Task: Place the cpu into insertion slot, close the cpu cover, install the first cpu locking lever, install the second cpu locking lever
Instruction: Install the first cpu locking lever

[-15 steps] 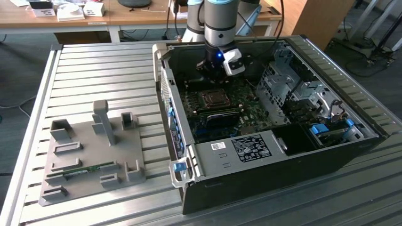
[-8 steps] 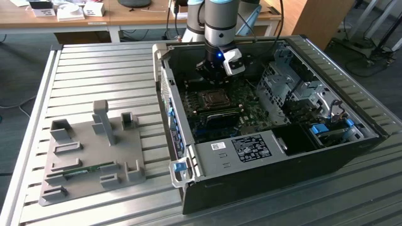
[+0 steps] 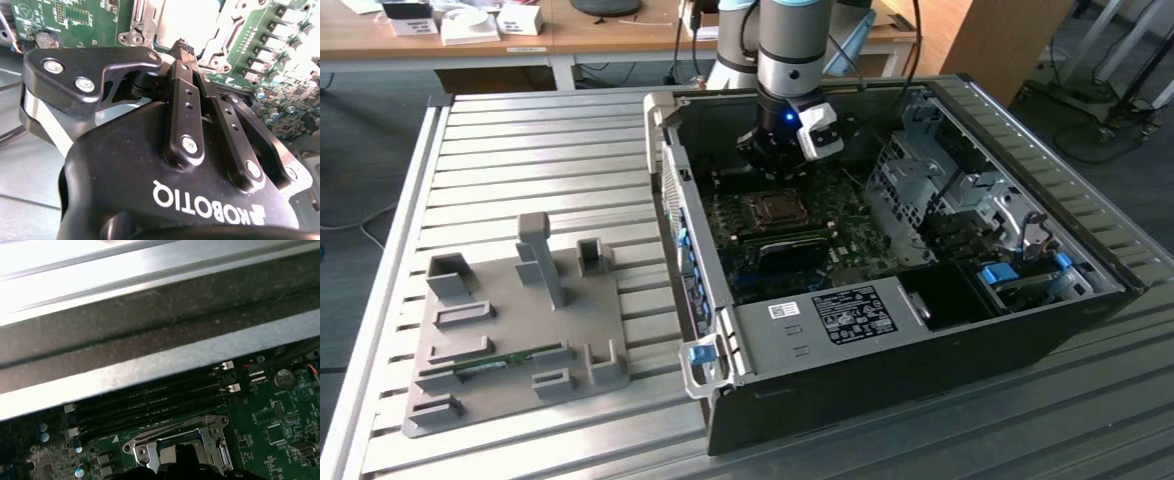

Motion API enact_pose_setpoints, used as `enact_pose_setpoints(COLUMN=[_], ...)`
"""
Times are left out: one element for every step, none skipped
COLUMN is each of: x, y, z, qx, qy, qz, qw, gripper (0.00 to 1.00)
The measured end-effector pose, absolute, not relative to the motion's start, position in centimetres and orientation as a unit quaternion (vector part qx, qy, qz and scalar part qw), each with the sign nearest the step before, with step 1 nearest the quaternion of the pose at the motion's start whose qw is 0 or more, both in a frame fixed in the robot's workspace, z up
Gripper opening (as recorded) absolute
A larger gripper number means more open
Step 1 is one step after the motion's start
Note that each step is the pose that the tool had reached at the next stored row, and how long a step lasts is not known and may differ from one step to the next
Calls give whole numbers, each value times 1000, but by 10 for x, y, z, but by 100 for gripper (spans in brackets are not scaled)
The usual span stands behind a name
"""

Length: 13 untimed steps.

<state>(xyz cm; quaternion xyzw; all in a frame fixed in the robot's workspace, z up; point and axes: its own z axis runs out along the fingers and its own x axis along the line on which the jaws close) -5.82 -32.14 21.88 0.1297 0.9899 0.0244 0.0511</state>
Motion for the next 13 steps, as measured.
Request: enact_pose_setpoints(x=[-58, -58, -58, -58, -58, -58, -58, -58, -58, -58, -58, -58, -58], y=[-321, -321, -321, -321, -321, -321, -321, -321, -321, -321, -321, -321, -321], z=[219, 218, 218, 218, 218, 218, 218, 217, 217, 217, 217, 217, 217], qx=[124, 117, 110, 103, 96, 88, 81, 74, 68, 64, 61, 58, 56], qy=[991, 992, 992, 993, 994, 995, 995, 996, 996, 997, 997, 997, 998], qz=[25, 25, 25, 26, 26, 26, 27, 27, 27, 25, 22, 18, 12], qw=[50, 50, 50, 50, 50, 49, 49, 49, 48, 46, 44, 42, 41], gripper=[11, 11, 11, 11, 11, 11, 11, 11, 11, 11, 11, 11, 11])
